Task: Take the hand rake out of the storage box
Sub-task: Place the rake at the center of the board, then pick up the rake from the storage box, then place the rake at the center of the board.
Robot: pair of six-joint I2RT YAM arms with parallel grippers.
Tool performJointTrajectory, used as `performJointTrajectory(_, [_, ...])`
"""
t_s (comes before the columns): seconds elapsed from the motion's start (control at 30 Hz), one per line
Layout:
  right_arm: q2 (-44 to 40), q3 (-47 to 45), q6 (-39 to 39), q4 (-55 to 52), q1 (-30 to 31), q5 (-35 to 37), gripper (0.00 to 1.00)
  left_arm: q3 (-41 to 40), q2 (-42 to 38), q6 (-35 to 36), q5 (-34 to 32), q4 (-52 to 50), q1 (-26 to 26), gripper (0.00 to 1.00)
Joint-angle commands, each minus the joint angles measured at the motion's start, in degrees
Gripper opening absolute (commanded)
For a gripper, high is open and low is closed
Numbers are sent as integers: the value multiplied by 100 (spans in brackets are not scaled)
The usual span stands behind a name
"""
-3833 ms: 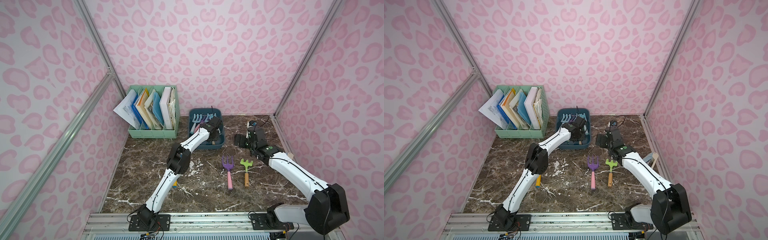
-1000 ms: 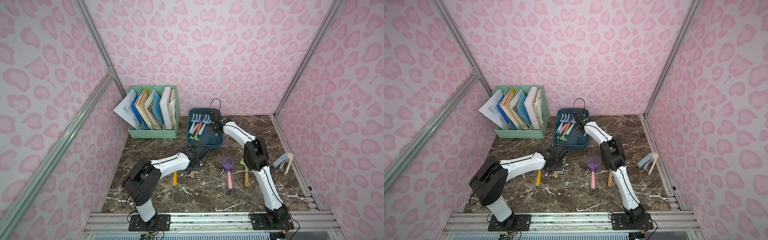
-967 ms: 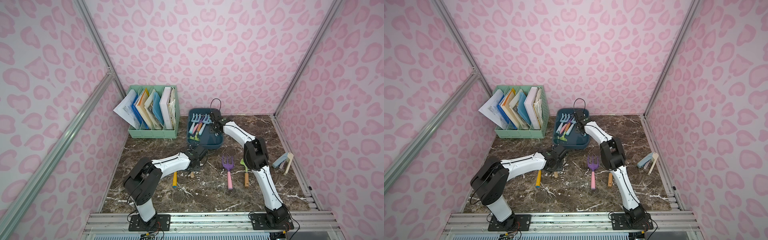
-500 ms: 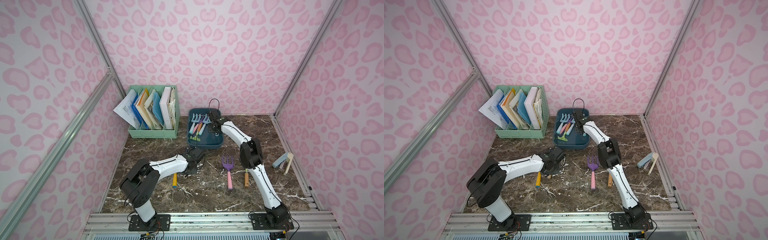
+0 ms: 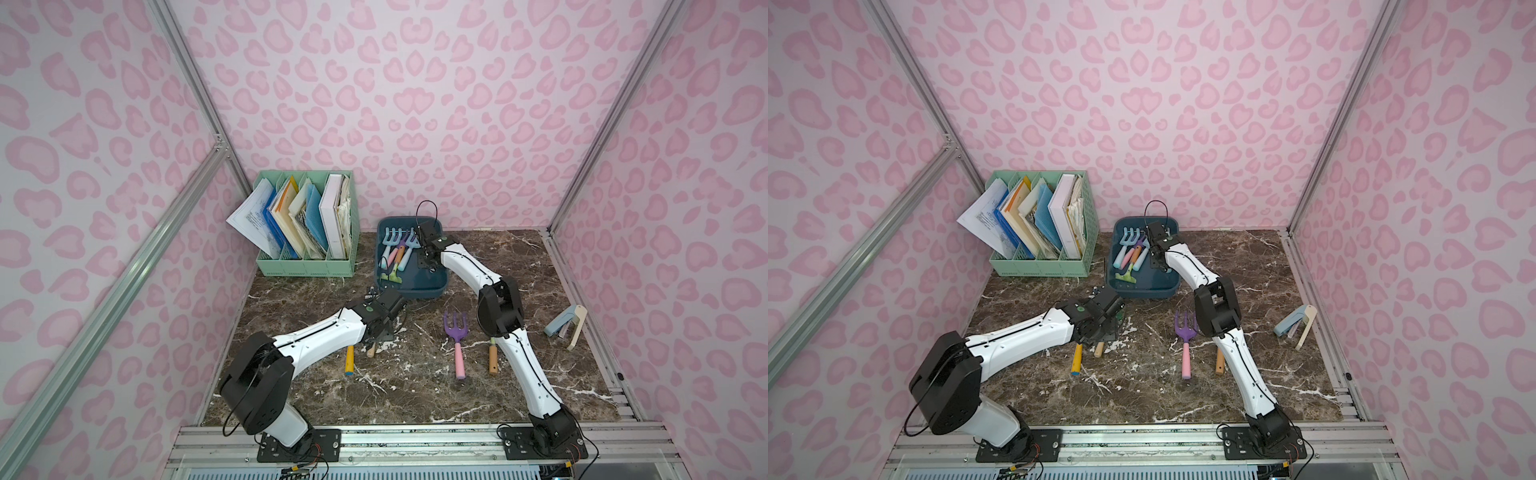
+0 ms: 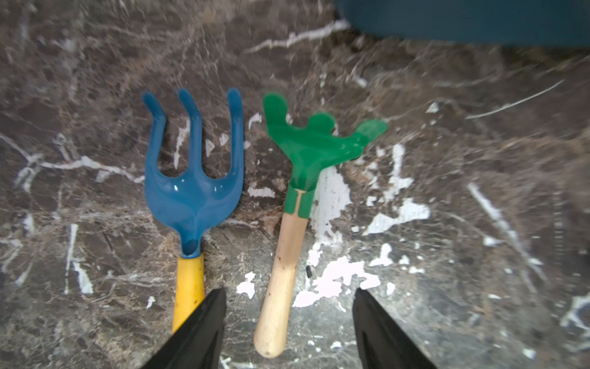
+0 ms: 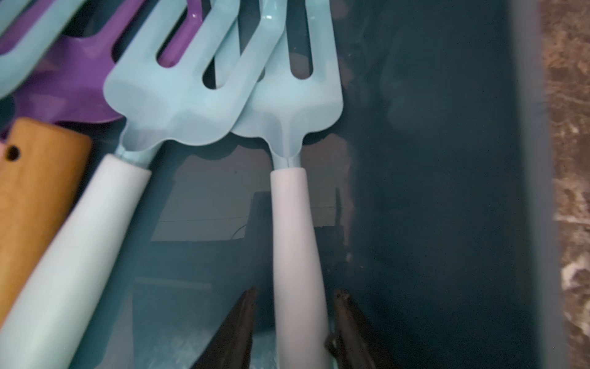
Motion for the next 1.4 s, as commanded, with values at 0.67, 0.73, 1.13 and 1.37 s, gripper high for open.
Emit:
performJointTrajectory(0.67, [-1716, -1222, 195, 399, 151, -555, 0, 176, -1302, 165, -782, -337, 453, 78])
performJointTrajectory(0.73, [-2081, -1670, 215, 577, 171, -567, 0, 172, -1288, 166, -795, -340, 481, 78])
performJointTrajectory(1.13, [-5421, -5642, 848, 2263, 933, -590, 0, 106, -1278, 158, -770, -318, 585, 78])
performJointTrajectory(1.37, [-7500, -8404, 2234, 2749, 3074, 477, 0, 80, -1233, 168, -723, -284, 628, 78])
